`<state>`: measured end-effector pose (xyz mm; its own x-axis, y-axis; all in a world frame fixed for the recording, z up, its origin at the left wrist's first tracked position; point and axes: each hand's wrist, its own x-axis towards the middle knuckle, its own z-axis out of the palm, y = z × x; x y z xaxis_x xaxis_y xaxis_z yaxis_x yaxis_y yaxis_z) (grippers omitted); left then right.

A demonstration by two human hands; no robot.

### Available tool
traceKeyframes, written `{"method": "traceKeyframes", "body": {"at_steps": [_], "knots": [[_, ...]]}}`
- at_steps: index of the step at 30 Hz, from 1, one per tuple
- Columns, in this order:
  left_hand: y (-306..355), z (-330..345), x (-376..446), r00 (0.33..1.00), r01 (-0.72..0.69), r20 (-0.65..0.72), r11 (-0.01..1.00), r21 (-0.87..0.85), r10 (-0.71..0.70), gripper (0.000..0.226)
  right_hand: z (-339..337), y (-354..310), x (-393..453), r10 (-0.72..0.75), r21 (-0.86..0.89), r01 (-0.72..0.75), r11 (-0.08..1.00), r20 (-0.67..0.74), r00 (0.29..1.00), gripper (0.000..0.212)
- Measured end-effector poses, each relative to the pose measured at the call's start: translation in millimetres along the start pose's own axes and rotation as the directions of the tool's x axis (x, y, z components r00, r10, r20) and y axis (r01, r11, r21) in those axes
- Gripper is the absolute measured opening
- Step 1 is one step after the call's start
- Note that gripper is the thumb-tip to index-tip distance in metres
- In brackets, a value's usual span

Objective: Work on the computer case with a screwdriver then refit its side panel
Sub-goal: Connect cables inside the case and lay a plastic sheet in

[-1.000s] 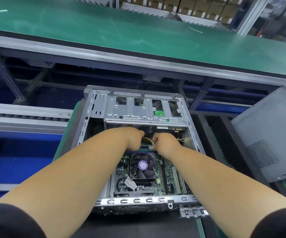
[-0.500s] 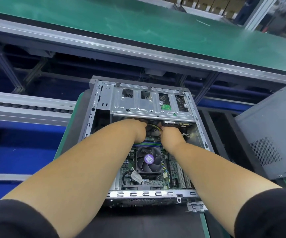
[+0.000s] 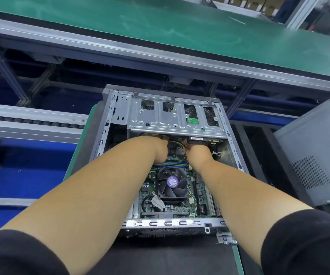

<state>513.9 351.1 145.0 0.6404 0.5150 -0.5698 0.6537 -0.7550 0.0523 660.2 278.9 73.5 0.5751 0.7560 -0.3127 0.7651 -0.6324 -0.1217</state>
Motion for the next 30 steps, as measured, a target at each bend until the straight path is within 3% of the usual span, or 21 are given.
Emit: {"method": "traceKeyframes", "body": {"at_steps": [8,13,26,30], "knots": [[-2.3,1.9,1.9,1.000,-0.022,0.015,0.998,-0.061,0.023,0.067,-2.7,1.5,-2.2,-0.034,-0.065,0.032,0.997,-0.025,0.999,0.042],[-1.8,2.1,0.9,0.999,-0.039,0.022,0.998,-0.059,0.040,0.066,-2.2,-1.1,2.7,-0.047,-0.218,0.060,0.974,0.062,0.997,0.034],[1.3,-0.9,-6.0,0.999,-0.033,0.025,0.996,-0.086,0.036,0.066,-2.3,1.1,9.3,-0.040,-0.132,0.048,0.990,0.069,0.997,0.033],[2.4,-0.8,-5.3,1.000,-0.022,0.014,0.996,-0.084,0.023,0.067,-3.0,0.4,14.1,-0.031,-0.197,0.058,0.979,0.141,0.990,0.034]]}}
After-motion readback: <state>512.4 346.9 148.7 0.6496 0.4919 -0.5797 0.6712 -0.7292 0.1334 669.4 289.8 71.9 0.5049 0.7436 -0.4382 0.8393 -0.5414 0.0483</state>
